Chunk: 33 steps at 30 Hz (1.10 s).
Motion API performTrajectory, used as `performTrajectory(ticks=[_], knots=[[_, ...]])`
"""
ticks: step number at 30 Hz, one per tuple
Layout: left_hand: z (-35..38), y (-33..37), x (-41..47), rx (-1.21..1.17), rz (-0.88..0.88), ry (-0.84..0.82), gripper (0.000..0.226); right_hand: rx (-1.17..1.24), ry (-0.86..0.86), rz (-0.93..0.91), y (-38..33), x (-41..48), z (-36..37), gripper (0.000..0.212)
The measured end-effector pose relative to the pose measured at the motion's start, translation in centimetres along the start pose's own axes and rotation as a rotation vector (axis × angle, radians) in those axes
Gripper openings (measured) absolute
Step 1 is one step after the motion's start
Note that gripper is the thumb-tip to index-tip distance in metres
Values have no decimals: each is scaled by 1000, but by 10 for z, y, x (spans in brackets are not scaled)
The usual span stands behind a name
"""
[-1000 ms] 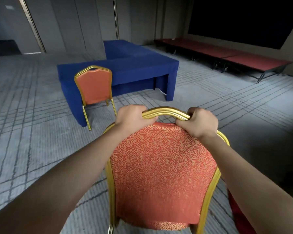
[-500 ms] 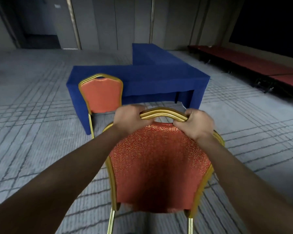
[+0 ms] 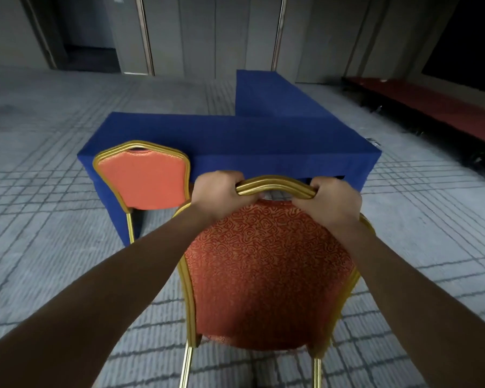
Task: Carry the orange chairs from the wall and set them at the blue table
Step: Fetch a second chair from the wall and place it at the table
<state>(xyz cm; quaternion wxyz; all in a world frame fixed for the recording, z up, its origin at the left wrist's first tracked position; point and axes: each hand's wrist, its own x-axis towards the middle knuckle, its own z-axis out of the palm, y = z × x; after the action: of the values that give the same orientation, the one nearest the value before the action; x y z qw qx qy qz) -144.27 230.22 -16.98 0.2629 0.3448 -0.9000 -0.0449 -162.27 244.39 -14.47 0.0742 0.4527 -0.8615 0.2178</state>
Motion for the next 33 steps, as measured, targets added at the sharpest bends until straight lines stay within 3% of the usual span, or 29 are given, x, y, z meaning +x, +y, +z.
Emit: performTrajectory(ticks=[5,11,18,33], knots=[[49,-14,106,35,-27,3,53,12,-18,-63,30,126,41,47],[105,-49,219,94,-106,65,51,73,-73,-159,42,271,96,39],[151,-97,319,145,-202,68,55,68,-115,-270,34,406,152,43],[259,-252,534,173,-201,91,55,110,-104,-376,-5,656,309,45]])
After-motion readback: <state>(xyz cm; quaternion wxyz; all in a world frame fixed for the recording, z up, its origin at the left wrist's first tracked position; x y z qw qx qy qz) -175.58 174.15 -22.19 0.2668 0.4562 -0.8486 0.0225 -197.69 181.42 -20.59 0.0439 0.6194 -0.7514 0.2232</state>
